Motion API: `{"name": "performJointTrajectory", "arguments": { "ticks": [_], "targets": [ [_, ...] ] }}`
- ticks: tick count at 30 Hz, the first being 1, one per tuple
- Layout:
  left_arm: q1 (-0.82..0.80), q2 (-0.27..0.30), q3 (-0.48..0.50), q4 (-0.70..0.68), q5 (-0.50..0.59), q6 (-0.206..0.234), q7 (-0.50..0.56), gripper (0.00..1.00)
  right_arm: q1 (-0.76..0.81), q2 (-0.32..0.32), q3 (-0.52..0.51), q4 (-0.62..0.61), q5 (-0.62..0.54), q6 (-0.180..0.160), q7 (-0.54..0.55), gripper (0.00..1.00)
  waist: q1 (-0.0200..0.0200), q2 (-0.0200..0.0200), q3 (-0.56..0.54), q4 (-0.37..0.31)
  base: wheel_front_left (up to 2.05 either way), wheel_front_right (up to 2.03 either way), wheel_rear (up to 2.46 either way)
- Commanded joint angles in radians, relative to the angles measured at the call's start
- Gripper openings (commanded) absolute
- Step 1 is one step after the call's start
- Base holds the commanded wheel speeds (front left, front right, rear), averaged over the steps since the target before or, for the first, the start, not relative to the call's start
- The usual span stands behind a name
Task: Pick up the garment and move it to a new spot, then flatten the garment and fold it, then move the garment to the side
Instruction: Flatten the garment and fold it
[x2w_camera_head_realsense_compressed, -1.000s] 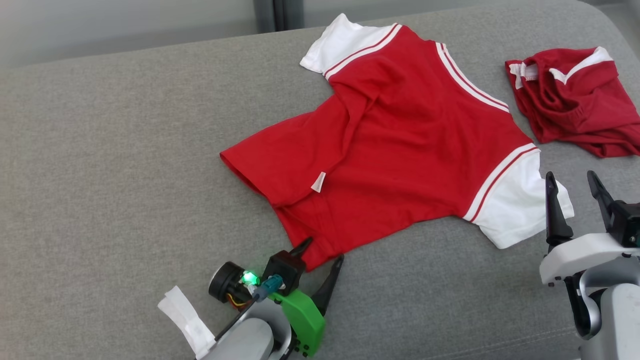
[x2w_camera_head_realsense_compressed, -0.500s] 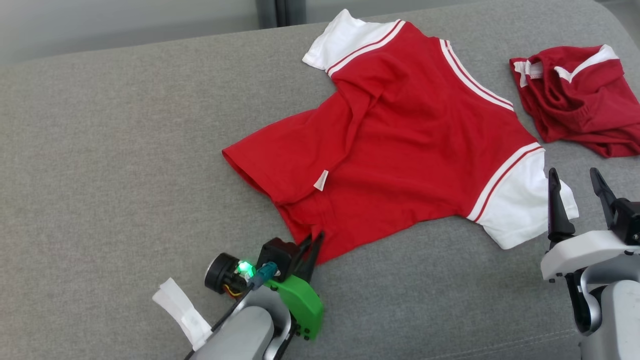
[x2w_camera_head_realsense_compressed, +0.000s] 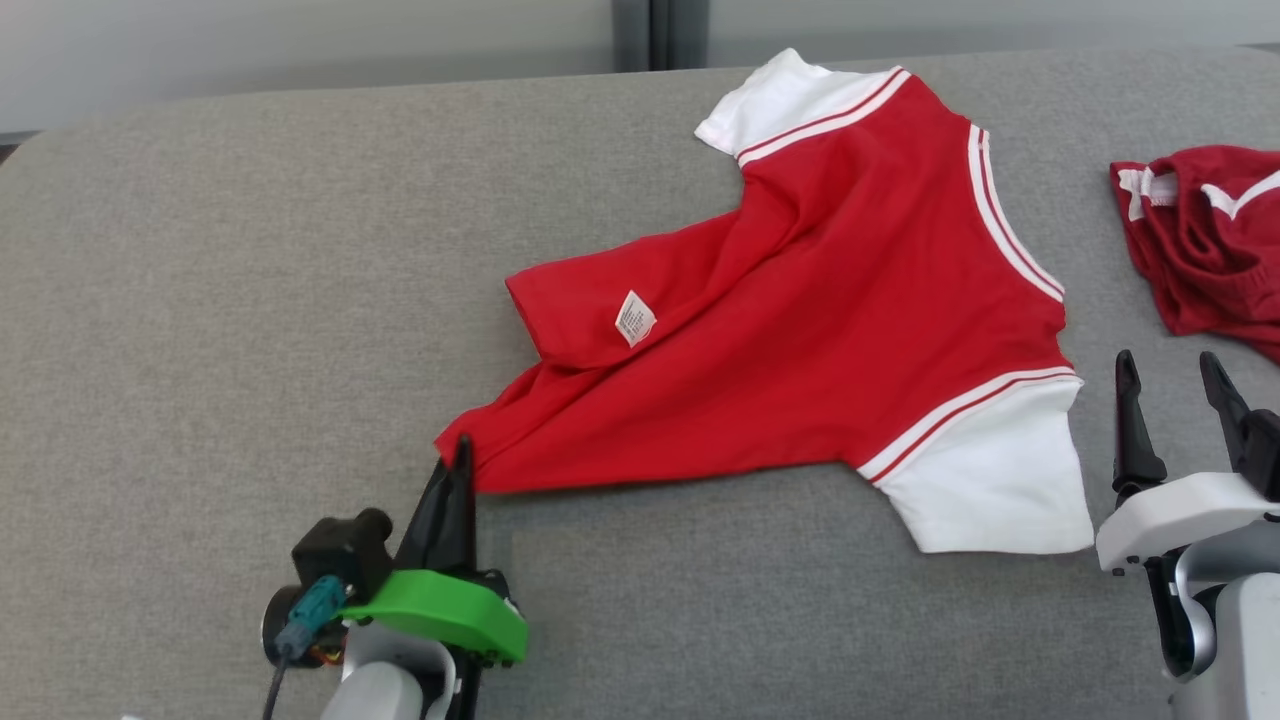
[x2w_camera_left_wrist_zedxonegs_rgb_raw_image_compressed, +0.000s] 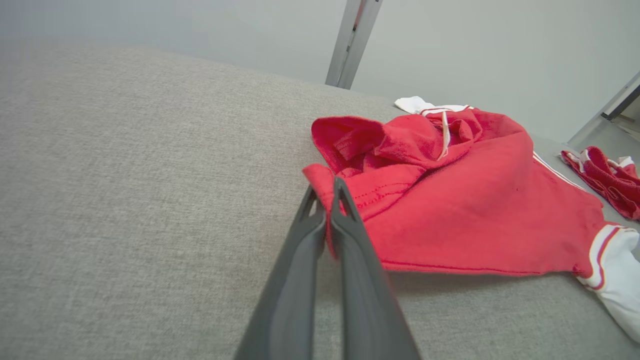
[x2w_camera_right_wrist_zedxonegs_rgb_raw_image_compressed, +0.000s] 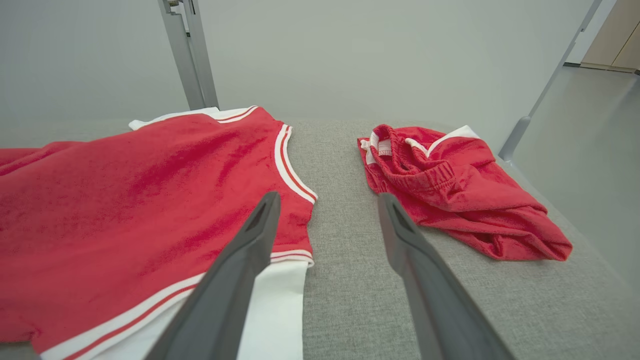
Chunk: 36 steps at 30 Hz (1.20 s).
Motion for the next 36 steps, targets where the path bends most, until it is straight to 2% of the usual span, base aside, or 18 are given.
{"name": "performJointTrajectory", "arguments": {
  "ticks": [1,3,7,8,10,11,14,20,27,32,36],
  "targets": [
    [0.023,0.002,0.027,0.013,-0.021,-0.002,-0.003,0.00,0.012,-0.003,0.001,0.004,-0.002,-0.001,0.000,1.00,0.0000,0.0000,-0.020,0.034,0.00,0.00,0.00],
    [0.043,0.000,0.056,0.042,-0.042,-0.004,-0.003,0.00,0.011,-0.004,0.004,0.009,-0.003,-0.001,0.002,1.00,0.0000,0.0000,-0.024,0.043,0.00,0.00,0.00],
    [0.056,0.000,0.082,0.086,-0.178,0.007,-0.003,0.00,0.011,-0.004,0.006,0.014,-0.008,-0.001,0.005,1.00,0.0000,0.0000,-0.027,0.053,0.00,0.00,0.00],
    [0.054,0.001,0.084,0.100,-0.213,0.010,-0.003,0.21,0.012,-0.004,0.006,0.015,-0.009,-0.001,0.006,1.00,0.0000,0.0000,-0.027,0.054,0.00,0.00,0.00],
    [0.044,0.000,0.082,0.125,-0.264,0.015,-0.003,0.51,0.013,-0.004,0.007,0.019,-0.009,-0.001,0.005,1.00,0.0000,0.0000,-0.028,0.053,0.00,0.00,0.00],
    [0.040,0.001,0.082,0.138,-0.291,0.017,-0.003,0.97,0.014,-0.004,0.009,0.020,-0.009,-0.001,0.005,1.00,0.0000,0.0000,-0.029,0.052,0.00,0.00,0.00],
    [0.021,0.001,0.088,0.165,-0.323,0.019,-0.003,1.00,0.015,-0.004,0.012,0.024,-0.005,-0.001,0.003,1.00,0.0000,0.0000,-0.031,0.045,0.00,0.00,0.00],
    [0.033,0.000,0.142,0.150,-0.205,0.003,-0.003,1.00,0.021,-0.003,0.005,0.029,0.001,-0.001,-0.011,1.00,0.0000,0.0000,-0.048,0.037,0.00,0.00,0.00],
    [0.072,0.001,0.183,0.079,-0.004,-0.076,-0.003,1.00,0.045,-0.003,0.009,0.043,-0.004,-0.001,-0.036,1.00,0.0000,0.0000,-0.098,0.037,0.00,0.00,0.00],
    [0.103,0.001,0.160,0.037,0.061,-0.116,-0.002,1.00,0.074,-0.003,0.032,0.063,-0.004,-0.001,-0.063,1.00,0.0000,0.0000,-0.144,0.035,0.00,0.00,0.00],
    [0.140,0.001,0.139,0.011,0.089,-0.126,-0.002,1.00,0.100,-0.004,0.078,0.074,-0.007,-0.001,-0.084,1.00,0.0000,0.0000,-0.181,0.027,0.00,0.00,0.00]
  ]
}}
